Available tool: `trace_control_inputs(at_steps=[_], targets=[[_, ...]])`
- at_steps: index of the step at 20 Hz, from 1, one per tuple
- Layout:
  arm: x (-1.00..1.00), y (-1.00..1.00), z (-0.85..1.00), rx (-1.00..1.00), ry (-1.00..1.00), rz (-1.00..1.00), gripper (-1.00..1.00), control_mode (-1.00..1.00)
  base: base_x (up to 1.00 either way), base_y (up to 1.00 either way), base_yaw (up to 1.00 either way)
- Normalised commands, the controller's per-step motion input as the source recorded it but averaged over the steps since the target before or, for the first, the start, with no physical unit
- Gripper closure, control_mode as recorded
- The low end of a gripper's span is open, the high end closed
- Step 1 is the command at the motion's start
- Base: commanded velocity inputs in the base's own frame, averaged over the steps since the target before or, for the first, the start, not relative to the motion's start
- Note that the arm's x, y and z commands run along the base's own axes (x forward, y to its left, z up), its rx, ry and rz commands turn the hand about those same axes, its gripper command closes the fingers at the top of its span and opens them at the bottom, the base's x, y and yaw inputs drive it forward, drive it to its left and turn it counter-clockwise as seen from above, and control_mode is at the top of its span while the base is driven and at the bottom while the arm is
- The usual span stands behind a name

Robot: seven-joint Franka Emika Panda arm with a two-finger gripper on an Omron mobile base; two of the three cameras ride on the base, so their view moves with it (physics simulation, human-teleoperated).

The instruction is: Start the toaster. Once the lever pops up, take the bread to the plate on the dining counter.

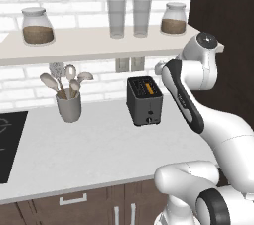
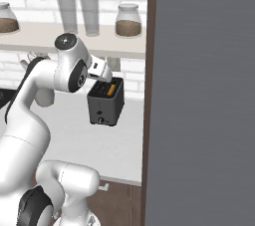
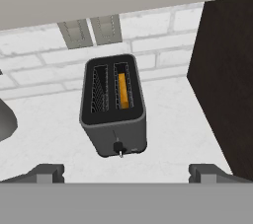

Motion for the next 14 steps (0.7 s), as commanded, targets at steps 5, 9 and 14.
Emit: trace_control_inputs(at_steps=[5,9,14], targets=[[0.00,0.00,0.00,0.00,0.00,0.00,-1.00,-1.00,0.00,0.00,0.00],[0.00,0.00,0.00,0.00,0.00,0.00,-1.00,-1.00,0.00,0.00,0.00],[0.00,0.00,0.00,0.00,0.00,0.00,-1.00,-1.00,0.00,0.00,0.00]])
